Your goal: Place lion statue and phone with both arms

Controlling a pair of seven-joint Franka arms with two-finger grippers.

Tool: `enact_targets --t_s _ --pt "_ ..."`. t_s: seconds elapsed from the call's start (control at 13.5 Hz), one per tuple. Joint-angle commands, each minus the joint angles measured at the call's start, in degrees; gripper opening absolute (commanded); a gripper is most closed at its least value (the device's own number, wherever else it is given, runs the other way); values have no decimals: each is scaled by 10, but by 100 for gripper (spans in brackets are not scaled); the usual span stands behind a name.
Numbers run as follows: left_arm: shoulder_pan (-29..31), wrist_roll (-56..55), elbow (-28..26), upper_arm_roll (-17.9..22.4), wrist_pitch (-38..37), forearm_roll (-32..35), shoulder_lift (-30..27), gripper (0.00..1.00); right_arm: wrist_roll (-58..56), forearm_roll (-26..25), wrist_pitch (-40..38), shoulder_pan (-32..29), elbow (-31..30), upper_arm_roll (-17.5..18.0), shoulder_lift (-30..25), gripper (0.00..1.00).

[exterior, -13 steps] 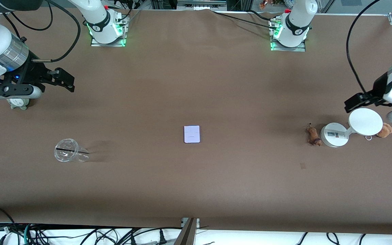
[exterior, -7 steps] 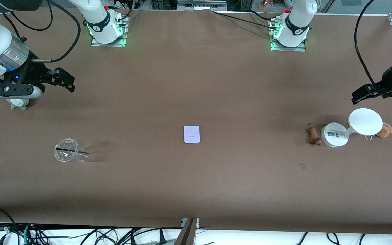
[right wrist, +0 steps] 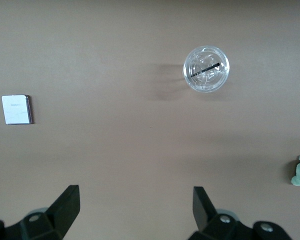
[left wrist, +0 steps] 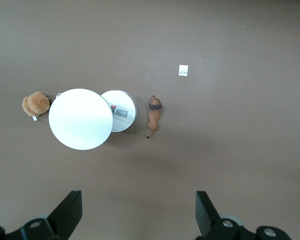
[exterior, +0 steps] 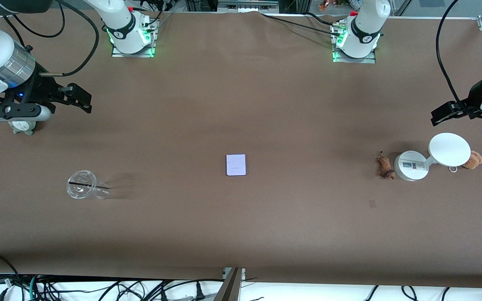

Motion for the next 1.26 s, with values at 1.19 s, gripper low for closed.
enact_targets --t_s 1.19 --pt "2 12 4 0 -13 -55 3 100 -8 5 -2 -4 11 1 4 100"
